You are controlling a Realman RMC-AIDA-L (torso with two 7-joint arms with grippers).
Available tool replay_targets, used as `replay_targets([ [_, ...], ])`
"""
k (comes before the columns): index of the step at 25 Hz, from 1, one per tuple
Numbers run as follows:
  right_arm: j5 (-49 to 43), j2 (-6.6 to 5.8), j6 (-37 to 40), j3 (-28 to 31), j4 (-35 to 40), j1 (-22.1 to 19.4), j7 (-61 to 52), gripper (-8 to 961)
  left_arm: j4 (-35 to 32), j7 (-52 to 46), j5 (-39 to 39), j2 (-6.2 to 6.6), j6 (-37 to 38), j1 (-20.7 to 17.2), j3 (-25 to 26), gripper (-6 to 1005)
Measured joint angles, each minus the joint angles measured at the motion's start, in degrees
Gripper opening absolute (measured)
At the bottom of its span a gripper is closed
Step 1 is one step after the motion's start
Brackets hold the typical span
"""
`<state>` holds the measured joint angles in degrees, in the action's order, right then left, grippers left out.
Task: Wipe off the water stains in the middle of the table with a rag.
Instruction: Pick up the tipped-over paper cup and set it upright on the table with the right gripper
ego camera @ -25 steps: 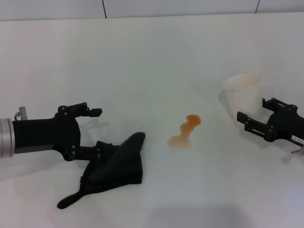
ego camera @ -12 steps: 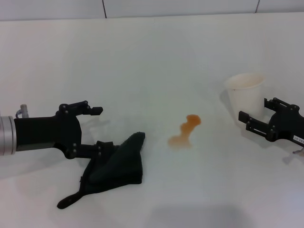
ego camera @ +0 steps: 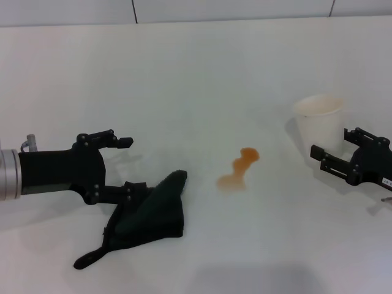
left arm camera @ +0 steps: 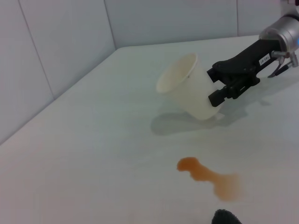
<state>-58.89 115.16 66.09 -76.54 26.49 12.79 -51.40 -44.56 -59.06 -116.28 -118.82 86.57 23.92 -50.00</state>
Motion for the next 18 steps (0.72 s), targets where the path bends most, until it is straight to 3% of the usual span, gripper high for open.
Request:
replay_targets([
  [18,-0.03,0.08,0.17,-0.58,0.22,2.26,-0.16,718,0.10,0.32,0.02,0.08,-0.09,0.07,-0.10,800],
])
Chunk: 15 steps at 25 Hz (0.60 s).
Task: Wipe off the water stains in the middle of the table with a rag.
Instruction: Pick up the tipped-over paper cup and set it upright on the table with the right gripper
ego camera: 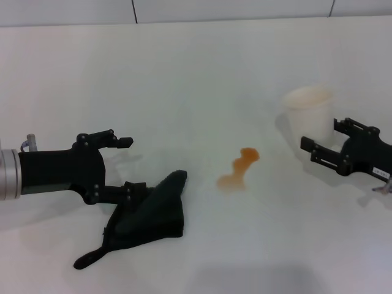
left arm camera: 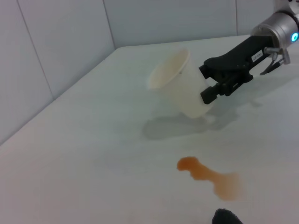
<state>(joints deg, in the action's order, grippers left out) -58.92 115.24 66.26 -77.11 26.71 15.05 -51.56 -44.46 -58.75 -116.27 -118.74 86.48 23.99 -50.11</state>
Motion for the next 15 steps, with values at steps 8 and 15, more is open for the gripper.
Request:
replay_targets([
  [8,-0.14,0.15,-2.41,-1.40,-0.97,3.34,-0.31,719,0.23,0.09,0.00,-0.09,-0.69,0.34,0.01,798],
  [15,-0.10,0.25,-4.15,-2.34,-0.56,4.23,-0.07,719,0.66,0.13,0.00,-0.19,-0.70,0.35,0.02,797],
])
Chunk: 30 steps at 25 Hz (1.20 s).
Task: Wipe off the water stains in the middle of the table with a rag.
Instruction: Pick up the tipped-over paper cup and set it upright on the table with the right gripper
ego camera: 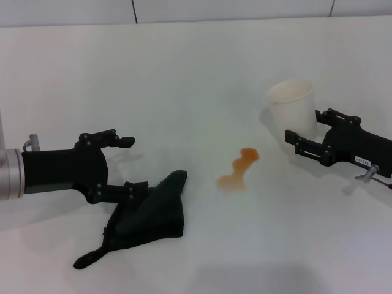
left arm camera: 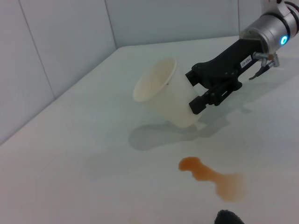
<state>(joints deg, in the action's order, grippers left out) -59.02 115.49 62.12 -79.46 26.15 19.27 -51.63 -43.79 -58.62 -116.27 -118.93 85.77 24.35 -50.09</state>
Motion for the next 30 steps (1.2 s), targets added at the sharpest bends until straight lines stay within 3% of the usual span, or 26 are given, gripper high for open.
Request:
replay_targets([
  [30,1.65,-0.18,0.48,0.57,-3.04,-1.90,-0.28,721,0.20,0.00,-0.07,0.18,-0.61,0.80,0.00,791],
])
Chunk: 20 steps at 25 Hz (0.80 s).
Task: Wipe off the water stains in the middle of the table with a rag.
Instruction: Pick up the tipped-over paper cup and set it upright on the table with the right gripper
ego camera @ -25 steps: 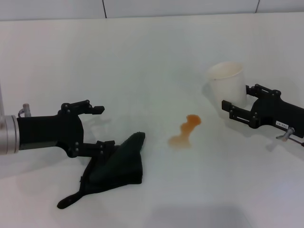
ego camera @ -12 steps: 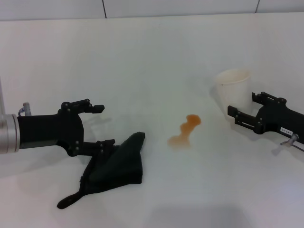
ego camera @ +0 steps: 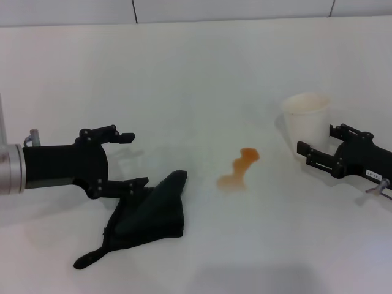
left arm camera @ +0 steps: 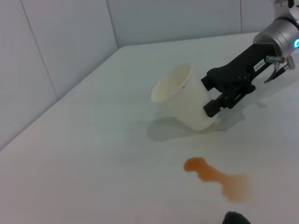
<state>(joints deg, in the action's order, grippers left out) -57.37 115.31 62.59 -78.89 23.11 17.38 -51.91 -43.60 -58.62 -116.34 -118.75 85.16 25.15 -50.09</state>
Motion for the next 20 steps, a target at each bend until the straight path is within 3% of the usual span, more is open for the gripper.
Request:
replay_targets([
  [20,-0.46,-0.50,2.49,-0.08,0.35,-2.59,-3.84,726,-0.34,0.00,-0.03,0.18,0.43,0.35,-0.13,787],
])
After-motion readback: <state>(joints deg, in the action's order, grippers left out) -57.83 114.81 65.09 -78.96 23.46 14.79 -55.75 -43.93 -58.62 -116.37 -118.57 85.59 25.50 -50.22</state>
